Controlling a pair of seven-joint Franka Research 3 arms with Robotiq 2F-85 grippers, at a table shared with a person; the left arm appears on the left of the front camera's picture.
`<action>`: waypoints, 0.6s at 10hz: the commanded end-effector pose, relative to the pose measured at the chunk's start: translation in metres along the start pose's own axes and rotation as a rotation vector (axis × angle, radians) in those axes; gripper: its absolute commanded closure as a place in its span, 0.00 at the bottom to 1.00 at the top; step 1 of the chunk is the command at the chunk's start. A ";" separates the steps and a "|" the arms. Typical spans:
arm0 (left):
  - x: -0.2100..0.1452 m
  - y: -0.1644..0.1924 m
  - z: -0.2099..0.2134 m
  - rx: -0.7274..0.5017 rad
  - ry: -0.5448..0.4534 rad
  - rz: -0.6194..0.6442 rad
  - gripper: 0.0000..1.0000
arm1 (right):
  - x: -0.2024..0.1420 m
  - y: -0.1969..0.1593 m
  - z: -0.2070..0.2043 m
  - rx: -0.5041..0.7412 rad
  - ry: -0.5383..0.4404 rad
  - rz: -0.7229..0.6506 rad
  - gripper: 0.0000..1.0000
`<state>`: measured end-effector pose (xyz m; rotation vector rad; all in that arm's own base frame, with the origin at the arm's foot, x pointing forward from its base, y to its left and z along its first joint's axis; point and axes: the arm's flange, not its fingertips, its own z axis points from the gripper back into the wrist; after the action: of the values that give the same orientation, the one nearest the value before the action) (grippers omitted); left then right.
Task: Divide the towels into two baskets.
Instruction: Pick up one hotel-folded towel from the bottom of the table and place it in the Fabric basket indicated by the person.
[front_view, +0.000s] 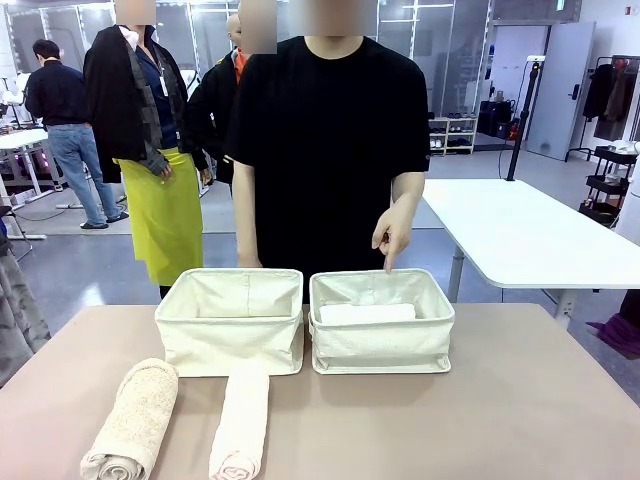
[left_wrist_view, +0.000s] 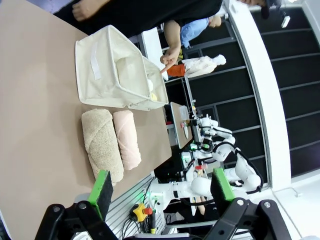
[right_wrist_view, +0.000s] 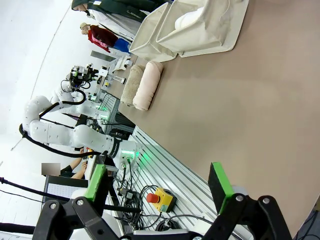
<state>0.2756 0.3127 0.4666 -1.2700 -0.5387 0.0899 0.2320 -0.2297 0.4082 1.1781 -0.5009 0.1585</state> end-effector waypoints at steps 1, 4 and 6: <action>-0.006 -0.028 -0.036 0.065 0.063 -0.017 0.00 | -0.001 0.005 0.001 0.006 -0.007 0.014 0.00; -0.030 -0.052 -0.122 0.258 0.213 -0.023 0.00 | -0.001 0.005 0.001 0.006 -0.007 0.014 0.00; -0.052 -0.065 -0.174 0.366 0.275 -0.028 0.00 | -0.001 0.005 0.001 0.006 -0.007 0.014 0.00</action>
<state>0.2998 0.1490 0.4773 -0.9775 -0.3107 -0.0173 0.2322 -0.2296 0.4085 1.1778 -0.5002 0.1593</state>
